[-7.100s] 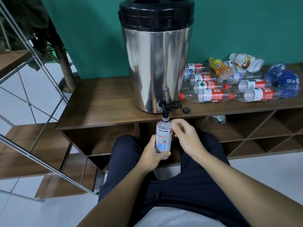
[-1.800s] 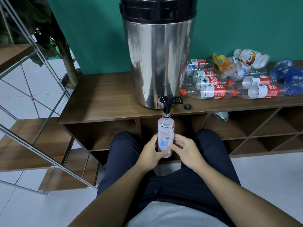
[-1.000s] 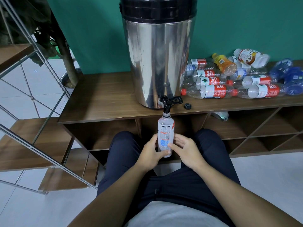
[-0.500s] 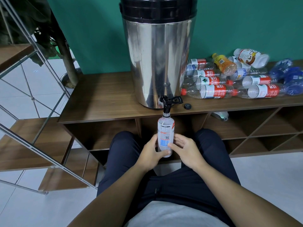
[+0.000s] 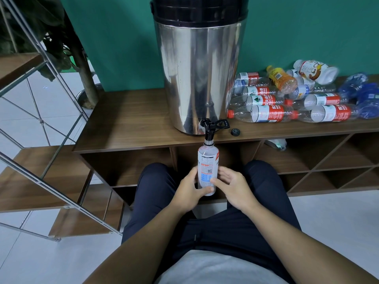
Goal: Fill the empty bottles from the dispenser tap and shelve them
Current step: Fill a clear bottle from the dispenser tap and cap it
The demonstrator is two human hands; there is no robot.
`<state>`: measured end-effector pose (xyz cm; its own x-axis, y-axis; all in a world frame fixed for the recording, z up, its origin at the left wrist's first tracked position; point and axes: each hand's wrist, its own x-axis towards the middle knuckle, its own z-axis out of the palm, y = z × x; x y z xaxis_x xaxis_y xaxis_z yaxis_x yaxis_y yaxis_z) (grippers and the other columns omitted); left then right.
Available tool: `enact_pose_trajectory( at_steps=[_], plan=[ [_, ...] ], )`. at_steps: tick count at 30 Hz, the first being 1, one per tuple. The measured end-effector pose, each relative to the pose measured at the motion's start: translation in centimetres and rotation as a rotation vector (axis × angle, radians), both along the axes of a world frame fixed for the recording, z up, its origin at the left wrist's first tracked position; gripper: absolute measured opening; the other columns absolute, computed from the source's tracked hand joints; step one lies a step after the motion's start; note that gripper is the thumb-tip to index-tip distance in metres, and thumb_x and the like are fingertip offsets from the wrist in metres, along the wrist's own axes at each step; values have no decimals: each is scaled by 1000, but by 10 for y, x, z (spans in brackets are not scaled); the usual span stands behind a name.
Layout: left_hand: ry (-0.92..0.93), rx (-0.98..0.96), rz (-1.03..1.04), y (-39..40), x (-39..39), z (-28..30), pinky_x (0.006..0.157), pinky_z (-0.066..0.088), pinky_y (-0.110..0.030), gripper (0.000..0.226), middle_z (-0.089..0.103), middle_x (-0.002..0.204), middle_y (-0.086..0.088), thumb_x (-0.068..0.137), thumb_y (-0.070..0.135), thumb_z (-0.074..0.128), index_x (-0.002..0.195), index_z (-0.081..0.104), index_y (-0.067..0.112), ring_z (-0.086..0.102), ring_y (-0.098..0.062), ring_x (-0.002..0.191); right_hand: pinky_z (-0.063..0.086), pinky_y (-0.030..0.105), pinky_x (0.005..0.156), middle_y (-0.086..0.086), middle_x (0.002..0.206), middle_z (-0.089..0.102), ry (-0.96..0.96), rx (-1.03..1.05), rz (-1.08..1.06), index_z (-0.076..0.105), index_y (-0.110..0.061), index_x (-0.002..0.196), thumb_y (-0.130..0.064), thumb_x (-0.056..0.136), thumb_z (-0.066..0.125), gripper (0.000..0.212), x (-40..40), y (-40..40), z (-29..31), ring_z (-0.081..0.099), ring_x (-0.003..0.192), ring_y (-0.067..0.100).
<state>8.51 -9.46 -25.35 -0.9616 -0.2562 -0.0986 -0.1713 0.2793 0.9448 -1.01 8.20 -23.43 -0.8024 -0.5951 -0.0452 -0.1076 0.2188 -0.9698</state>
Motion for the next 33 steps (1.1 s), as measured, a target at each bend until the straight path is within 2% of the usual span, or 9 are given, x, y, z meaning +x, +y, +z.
enact_pose_trajectory(
  at_steps=[16,27,33],
  plan=[
    [6,13,4,1,1,2,120,54,-45,73,72,142,20,92,24,93,155,57,37,66,-3,135,55,36,115,-11,138,76,6,1,-5,68,-19,148,-9,102,77,48,-2,0,-3,70,130,8],
    [14,29,6,1,1,0,120,53,-48,73,73,142,17,92,23,92,154,57,36,67,-7,135,56,29,111,-9,134,78,4,-25,0,70,-16,145,-3,102,75,45,-2,0,-3,72,127,10],
    [6,22,1,1,1,0,119,54,-47,73,73,142,18,92,24,92,155,56,36,67,-6,135,56,34,114,-9,136,77,7,-16,-1,69,-17,146,-5,103,75,46,-1,0,-2,72,128,10]
  ],
)
